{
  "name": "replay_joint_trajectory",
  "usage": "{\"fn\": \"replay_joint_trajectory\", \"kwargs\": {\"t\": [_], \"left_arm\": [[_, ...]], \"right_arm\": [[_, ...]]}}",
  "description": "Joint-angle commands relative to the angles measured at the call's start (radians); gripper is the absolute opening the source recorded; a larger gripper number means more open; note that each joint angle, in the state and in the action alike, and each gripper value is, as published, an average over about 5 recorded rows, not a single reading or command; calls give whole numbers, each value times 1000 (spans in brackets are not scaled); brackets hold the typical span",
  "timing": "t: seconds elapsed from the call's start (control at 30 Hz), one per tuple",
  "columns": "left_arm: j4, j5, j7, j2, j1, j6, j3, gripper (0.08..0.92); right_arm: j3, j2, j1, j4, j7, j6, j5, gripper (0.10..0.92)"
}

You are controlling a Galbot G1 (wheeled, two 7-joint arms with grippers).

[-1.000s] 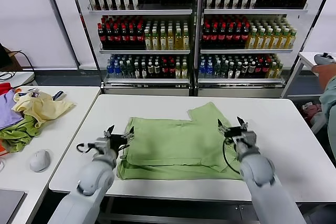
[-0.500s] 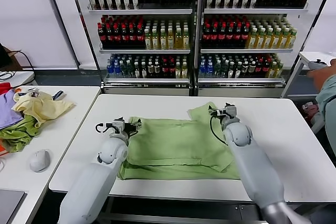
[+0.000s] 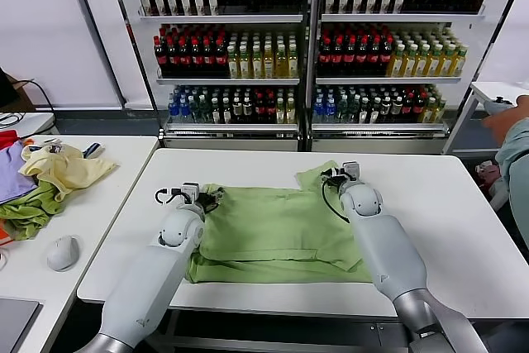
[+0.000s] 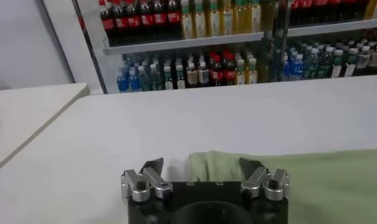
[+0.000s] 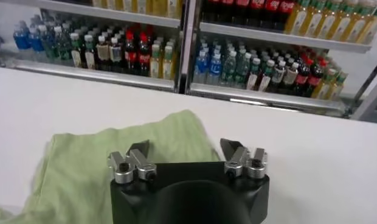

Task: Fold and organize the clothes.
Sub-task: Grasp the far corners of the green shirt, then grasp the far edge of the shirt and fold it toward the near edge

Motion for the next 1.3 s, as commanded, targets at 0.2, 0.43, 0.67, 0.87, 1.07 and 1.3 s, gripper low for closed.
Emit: {"fn": "replay_joint_trajectory", "kwargs": {"t": [0.2, 0.43, 0.67, 0.87, 1.07, 1.3], "left_arm": [[16, -60, 18, 7, -1, 5, 9, 533], [-16, -94, 32, 17, 16, -28, 3, 334], [-140, -112, 32, 52, 82, -113, -16, 139], [-286, -160, 36, 89, 168, -143, -54, 90], [-445, -195, 50, 134, 273, -138, -95, 90], [-559, -201, 72, 179, 402, -117, -137, 90]], "right_arm": [[-9, 9, 13, -48, -12, -24, 35, 452], [-13, -15, -40, 56, -20, -21, 52, 236], [8, -65, -130, 269, -14, -14, 100, 116], [47, -123, -229, 481, -2, -23, 152, 116], [102, -178, -355, 680, 3, -41, 184, 116], [177, -222, -500, 861, 2, -60, 193, 116]]}}
